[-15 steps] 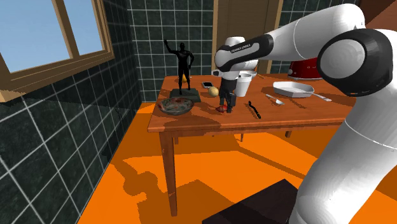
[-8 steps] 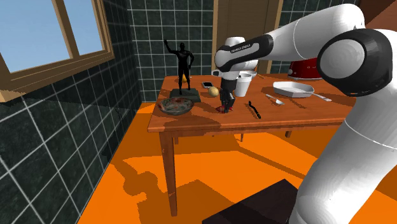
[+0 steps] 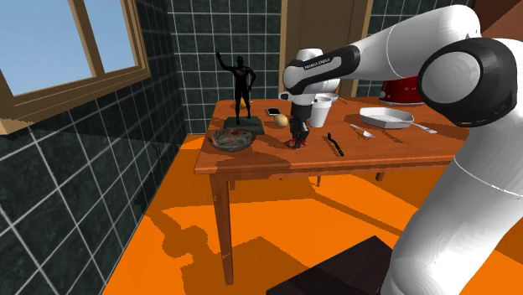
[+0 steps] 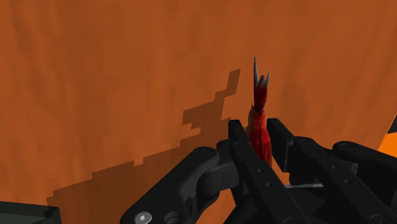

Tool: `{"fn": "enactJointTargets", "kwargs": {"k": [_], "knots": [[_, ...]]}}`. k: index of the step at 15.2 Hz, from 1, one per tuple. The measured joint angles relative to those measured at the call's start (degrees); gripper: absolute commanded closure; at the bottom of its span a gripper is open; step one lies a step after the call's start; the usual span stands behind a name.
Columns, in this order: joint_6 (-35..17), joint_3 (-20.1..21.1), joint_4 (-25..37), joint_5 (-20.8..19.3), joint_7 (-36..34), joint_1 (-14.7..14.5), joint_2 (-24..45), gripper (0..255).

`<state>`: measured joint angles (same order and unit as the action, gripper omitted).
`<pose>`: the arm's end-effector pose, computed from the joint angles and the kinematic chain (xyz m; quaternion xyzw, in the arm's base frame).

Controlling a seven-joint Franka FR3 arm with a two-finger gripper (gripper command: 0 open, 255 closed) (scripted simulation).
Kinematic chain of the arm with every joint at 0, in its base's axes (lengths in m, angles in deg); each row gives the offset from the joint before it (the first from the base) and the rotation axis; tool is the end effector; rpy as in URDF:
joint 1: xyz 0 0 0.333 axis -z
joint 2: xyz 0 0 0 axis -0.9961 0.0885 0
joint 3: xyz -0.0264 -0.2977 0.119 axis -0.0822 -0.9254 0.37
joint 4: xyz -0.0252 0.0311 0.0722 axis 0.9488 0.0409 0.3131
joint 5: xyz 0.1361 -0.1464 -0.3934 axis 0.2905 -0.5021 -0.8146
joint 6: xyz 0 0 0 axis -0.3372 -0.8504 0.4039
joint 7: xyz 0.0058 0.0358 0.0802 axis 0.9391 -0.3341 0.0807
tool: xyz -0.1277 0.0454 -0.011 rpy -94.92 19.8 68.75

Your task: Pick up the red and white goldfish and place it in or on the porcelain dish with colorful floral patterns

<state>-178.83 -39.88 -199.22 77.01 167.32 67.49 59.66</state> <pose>0.5642 -0.0316 0.4655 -0.7729 -0.6337 -0.0295 0.0105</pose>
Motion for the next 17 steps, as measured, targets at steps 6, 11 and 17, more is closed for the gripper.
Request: {"fn": "enactJointTargets", "kwargs": {"k": [6,11,17], "knots": [[3.80,0.13,3.43,-0.13,-0.24,-0.05,-0.39,255],[7.60,0.20,7.18,-0.15,-0.36,-0.09,-0.45,255],[12.20,0.30,12.14,-0.01,-0.54,-0.21,-0.07,255]]}}
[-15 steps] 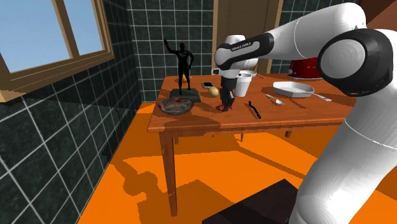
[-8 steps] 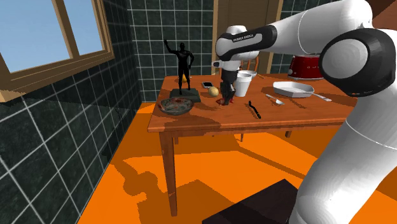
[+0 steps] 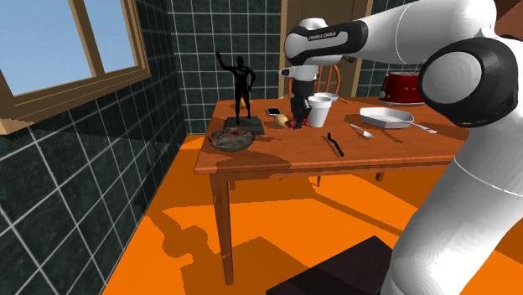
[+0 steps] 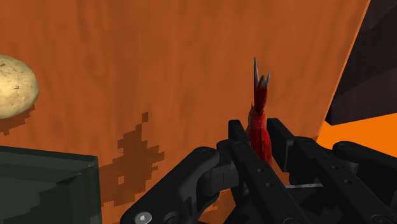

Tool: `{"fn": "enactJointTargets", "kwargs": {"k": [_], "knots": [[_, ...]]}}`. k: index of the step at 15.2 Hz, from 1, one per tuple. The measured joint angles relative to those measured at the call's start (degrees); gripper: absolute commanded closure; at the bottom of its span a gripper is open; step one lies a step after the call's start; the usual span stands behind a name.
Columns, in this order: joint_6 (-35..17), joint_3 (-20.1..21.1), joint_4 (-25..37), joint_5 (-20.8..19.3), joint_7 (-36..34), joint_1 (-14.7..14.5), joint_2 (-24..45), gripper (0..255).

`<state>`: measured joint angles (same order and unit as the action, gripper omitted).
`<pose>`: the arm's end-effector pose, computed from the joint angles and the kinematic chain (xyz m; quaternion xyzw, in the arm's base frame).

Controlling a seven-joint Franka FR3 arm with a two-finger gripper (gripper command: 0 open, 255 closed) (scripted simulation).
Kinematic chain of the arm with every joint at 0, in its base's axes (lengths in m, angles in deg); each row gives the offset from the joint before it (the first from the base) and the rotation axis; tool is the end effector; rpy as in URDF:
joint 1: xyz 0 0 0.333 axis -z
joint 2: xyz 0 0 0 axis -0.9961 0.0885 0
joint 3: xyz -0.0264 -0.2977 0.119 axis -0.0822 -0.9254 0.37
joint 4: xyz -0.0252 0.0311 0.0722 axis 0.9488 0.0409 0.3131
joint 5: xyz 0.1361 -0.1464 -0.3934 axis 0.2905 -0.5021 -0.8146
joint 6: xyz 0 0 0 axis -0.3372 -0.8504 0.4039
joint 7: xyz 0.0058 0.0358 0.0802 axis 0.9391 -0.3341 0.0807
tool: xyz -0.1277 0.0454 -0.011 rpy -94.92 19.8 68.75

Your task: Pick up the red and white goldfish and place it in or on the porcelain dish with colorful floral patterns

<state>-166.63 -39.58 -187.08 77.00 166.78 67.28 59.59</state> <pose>0.5676 -0.0314 0.5593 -0.7728 -0.6338 -0.0294 0.0105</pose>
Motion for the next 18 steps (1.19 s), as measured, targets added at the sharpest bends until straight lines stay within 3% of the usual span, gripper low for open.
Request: {"fn": "enactJointTargets", "kwargs": {"k": [7,18], "knots": [[4.99,0.19,6.08,0.38,-0.42,-0.25,1.11,255],[7.74,4.82,23.35,4.47,-9.53,-4.73,15.92,255]]}}
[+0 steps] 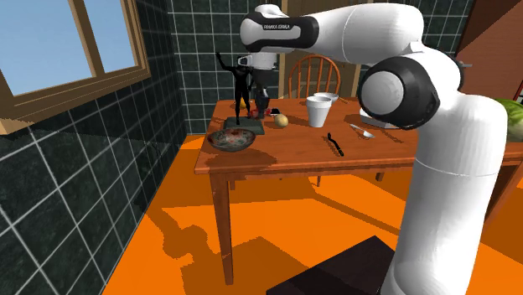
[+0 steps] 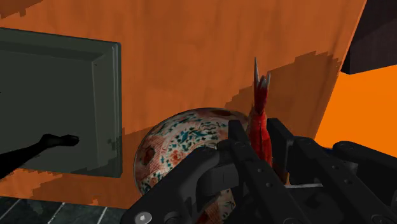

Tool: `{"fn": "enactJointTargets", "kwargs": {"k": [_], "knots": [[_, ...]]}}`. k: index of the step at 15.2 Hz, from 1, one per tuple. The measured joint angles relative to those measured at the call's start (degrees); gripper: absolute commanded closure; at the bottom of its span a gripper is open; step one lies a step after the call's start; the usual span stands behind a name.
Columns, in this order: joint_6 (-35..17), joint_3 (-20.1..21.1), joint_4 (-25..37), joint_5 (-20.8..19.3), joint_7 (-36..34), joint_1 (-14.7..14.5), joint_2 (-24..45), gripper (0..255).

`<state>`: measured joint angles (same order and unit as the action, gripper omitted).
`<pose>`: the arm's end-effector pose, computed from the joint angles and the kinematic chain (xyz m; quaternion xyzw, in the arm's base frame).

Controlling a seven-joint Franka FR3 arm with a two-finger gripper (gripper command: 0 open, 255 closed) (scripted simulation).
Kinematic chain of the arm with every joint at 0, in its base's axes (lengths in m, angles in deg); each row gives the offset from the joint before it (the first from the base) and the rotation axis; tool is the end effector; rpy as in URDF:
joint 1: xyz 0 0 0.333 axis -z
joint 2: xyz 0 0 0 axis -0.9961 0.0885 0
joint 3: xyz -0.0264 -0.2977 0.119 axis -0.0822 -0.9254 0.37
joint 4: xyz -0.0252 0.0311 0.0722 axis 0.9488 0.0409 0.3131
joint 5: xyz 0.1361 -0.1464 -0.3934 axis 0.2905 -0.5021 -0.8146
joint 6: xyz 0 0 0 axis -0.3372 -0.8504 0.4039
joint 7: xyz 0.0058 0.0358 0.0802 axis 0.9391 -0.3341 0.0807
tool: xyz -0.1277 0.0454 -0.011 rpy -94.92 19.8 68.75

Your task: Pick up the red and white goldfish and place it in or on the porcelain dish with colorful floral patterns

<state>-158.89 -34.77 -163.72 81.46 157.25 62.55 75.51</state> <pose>0.6378 0.1028 0.6019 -0.7726 -0.6341 -0.0290 0.0104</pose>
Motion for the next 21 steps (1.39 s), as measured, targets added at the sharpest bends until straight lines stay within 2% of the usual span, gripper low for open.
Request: {"fn": "enactJointTargets", "kwargs": {"k": [3,8,9,21], "knots": [[1.86,1.06,6.83,0.95,-2.54,-1.06,4.92,255],[6.74,2.57,22.72,2.83,-6.41,-1.97,15.90,255],[6.66,2.69,23.29,2.91,-6.73,-2.13,16.57,255],[-4.34,2.72,8.97,2.18,-6.43,-3.46,13.22,255]]}}
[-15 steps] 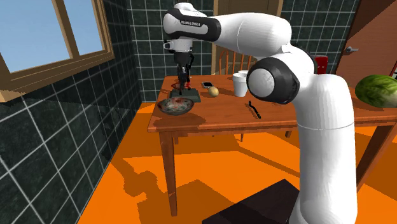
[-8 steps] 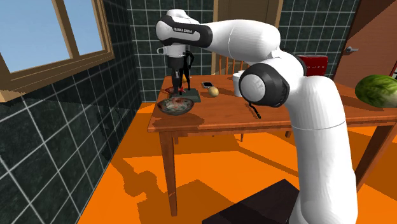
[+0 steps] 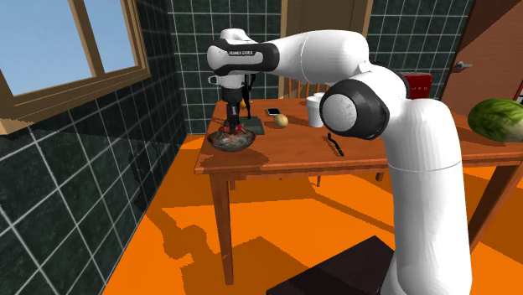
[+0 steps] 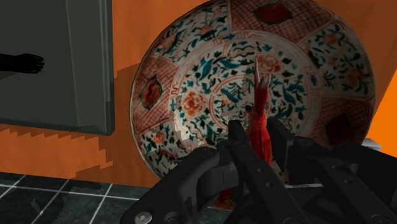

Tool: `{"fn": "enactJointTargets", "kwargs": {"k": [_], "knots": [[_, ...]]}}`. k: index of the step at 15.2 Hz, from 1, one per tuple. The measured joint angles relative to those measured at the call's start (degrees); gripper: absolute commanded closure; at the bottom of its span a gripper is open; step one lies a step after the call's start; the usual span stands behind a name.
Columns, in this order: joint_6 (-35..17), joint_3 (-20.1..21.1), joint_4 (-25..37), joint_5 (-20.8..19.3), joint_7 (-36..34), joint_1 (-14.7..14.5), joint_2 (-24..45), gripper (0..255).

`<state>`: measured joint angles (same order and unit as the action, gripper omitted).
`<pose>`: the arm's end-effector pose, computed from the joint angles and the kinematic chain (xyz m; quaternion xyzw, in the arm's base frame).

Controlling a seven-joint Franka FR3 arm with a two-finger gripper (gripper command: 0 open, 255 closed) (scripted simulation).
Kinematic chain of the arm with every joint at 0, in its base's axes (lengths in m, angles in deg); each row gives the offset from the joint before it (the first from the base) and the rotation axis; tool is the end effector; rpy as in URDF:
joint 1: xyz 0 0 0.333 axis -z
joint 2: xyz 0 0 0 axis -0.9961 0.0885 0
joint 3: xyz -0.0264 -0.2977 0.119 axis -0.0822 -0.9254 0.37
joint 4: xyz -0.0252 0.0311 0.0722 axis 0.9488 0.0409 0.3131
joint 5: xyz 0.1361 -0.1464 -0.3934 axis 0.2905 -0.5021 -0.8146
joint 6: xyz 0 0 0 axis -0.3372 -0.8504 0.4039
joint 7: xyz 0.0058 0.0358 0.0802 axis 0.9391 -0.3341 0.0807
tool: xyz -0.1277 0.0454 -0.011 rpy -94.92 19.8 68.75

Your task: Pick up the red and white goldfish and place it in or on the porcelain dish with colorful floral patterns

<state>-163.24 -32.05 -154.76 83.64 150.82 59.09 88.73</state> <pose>0.6890 0.2061 0.5355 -0.7729 -0.6338 -0.0290 0.0107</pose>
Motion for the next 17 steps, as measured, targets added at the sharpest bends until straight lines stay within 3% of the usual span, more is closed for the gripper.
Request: {"fn": "enactJointTargets", "kwargs": {"k": [6,7,13,17], "knots": [[-1.22,0.05,-1.62,-0.10,-0.10,-0.23,-0.44,255],[-1.24,0.05,-1.64,-0.10,-0.11,-0.23,-0.45,0],[-1.25,0.05,-1.66,-0.10,-0.11,-0.24,-0.46,0],[5.30,-0.05,6.29,0.19,-0.25,0.44,0.86,0]]}}
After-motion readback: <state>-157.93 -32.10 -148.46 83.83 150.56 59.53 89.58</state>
